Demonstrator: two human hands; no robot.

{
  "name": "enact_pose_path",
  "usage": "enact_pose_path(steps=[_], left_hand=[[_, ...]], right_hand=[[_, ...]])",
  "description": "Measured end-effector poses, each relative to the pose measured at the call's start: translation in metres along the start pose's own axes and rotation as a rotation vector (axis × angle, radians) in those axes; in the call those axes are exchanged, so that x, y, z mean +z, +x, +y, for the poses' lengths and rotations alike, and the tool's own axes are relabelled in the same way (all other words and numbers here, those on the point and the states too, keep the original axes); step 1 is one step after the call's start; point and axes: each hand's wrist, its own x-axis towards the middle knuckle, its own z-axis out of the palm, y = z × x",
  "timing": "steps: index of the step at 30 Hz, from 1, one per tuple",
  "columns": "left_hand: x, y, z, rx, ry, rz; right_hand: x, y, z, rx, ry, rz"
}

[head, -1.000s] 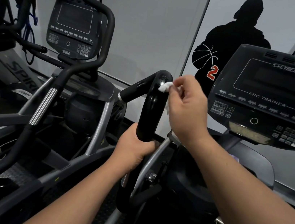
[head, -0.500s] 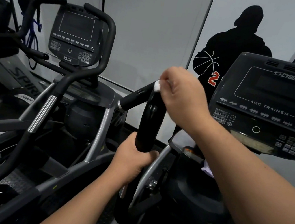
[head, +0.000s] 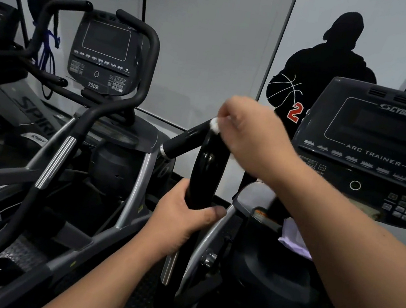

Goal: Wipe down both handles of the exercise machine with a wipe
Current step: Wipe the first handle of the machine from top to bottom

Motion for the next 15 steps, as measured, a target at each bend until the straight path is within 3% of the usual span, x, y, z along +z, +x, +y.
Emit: enact_pose_path(steps=[2, 6, 10, 15], left_hand=[[0.001, 0.000, 0.002, 0.010, -0.022, -0.006], [0.003, 0.003, 0.012, 0.029, -0.063, 0.031], [0.000, 0.011, 0.026, 0.072, -0.019, 0.074], [0.002, 0.012, 0.022, 0.063, 0.057, 0.136]], right_hand=[[-0.004, 0.008, 0.012, 0.129, 0.066, 0.008], [0.008, -0.004, -0.003, -0.064, 0.039, -0.004], [-0.001, 0.012, 0.009, 0.130, 0.125, -0.011], [0.001, 0.007, -0.024, -0.259, -0.208, -0.165]])
